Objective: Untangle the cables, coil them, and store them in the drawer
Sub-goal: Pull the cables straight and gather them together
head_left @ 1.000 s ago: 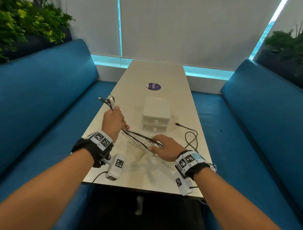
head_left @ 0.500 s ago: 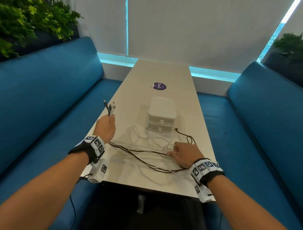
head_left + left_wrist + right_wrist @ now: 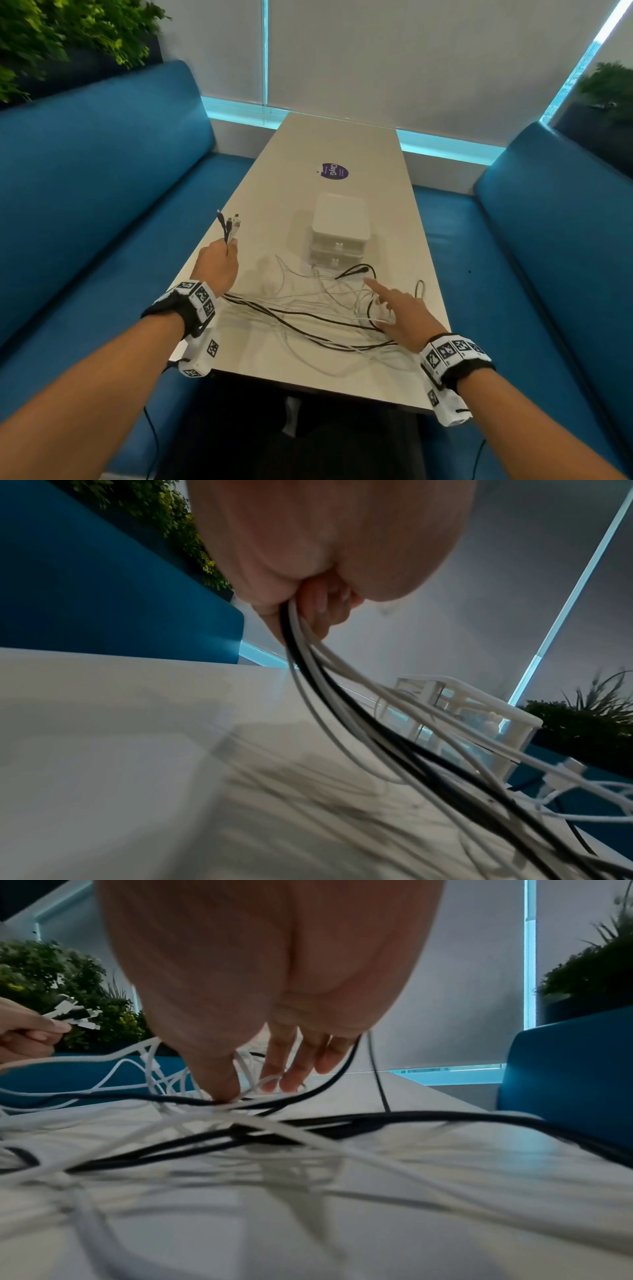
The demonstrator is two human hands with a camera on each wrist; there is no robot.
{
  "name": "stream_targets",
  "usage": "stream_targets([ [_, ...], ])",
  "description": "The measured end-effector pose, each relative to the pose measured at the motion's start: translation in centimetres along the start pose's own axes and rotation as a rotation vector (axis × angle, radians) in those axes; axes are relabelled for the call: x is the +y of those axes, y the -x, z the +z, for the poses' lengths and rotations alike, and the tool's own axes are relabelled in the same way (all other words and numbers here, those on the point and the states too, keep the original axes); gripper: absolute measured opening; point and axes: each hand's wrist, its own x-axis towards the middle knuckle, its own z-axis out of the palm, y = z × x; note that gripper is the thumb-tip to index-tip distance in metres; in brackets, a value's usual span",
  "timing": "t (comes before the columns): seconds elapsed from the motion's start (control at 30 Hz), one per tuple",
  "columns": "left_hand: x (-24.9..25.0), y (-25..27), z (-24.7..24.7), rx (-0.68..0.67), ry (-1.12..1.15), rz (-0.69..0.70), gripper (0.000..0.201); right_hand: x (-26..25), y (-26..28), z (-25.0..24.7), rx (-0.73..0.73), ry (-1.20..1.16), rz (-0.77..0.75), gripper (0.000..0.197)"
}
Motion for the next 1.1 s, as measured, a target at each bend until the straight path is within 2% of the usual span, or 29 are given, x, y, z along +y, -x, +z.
stream_targets([
  [0.1,0.0,0.1,0.1,-0.001,-0.021,0.008,0.045,-0.3,-0.2,-0.5,0.051,-0.115,0.056,0.096],
  [0.13,0.0,0.2,0.1,-0.005,-0.024,0.011,0.044,-0.3,-0.4,-0.6,0.071,-0.144,0.083,0.088],
  [0.17,0.1,0.2,0.1,-0.007,-0.027,0.013,0.044,-0.3,-0.4,-0.7,0.091,-0.117,0.087,0.073],
  [0.23,0.2,0.4,-0.1,-0.001,-0.029,0.015,0.044,-0.4,-0.4,-0.7,0.101,0.094,0.014,0.041],
  [0.27,0.4,0.5,-0.2,0.003,-0.028,0.016,0.045,-0.6,-0.4,-0.5,0.092,0.209,-0.045,0.034],
  [0.33,0.8,0.6,-0.4,0.012,-0.021,0.015,0.046,-1.2,0.0,-0.7,0.038,0.296,-0.053,0.039],
  [0.4,1.2,0.5,-0.8,0.031,-0.018,0.016,0.047,-1.3,0.5,-1.4,-0.07,0.299,0.112,0.04],
  [0.47,1.0,0.3,-1.2,0.057,-0.019,0.002,0.048,-0.5,1.0,-2.3,-0.154,0.321,0.27,0.03],
  [0.6,1.0,0.3,-1.7,0.085,-0.006,-0.038,0.046,2.1,2.0,-2.7,-0.191,0.325,0.428,0.041],
  [0.77,2.0,0.8,-1.3,0.059,-0.028,-0.007,0.049,3.3,2.6,-2.9,-0.183,0.464,0.482,0.038],
  [0.87,2.0,0.7,-1.3,0.065,-0.044,-0.01,0.048,3.2,3.0,-2.6,-0.097,0.564,0.406,0.032],
  [0.97,1.9,0.7,-1.5,0.074,-0.04,-0.03,0.048,3.3,3.1,-2.5,0.058,0.616,0.164,0.028],
  [1.03,1.7,0.6,-1.5,0.076,-0.038,-0.054,0.048,3.6,3.2,-2.0,0.005,0.599,-0.025,0.036],
  [1.1,1.5,0.5,-1.5,0.075,-0.04,-0.064,0.048,3.7,3.4,-1.2,-0.049,0.559,-0.135,0.041],
])
